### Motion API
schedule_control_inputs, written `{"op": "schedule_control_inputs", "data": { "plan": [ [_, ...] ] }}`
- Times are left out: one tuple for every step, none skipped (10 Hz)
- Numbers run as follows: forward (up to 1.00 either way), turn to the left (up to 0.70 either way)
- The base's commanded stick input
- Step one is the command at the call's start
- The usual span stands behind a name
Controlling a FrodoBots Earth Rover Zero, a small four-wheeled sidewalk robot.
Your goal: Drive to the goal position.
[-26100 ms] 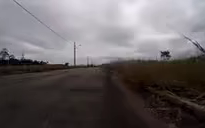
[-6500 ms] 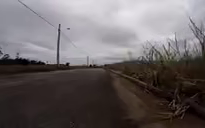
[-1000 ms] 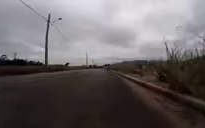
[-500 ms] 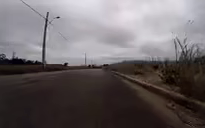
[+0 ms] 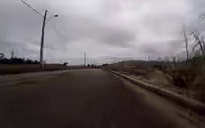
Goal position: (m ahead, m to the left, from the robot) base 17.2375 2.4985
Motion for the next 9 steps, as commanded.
{"op": "schedule_control_inputs", "data": {
  "plan": [
    [0.70, 0.00],
    [0.70, 0.00],
    [0.70, 0.00],
    [0.70, 0.00],
    [0.70, 0.00],
    [0.70, 0.00],
    [0.70, 0.00],
    [0.70, 0.00],
    [0.70, 0.00]
  ]
}}
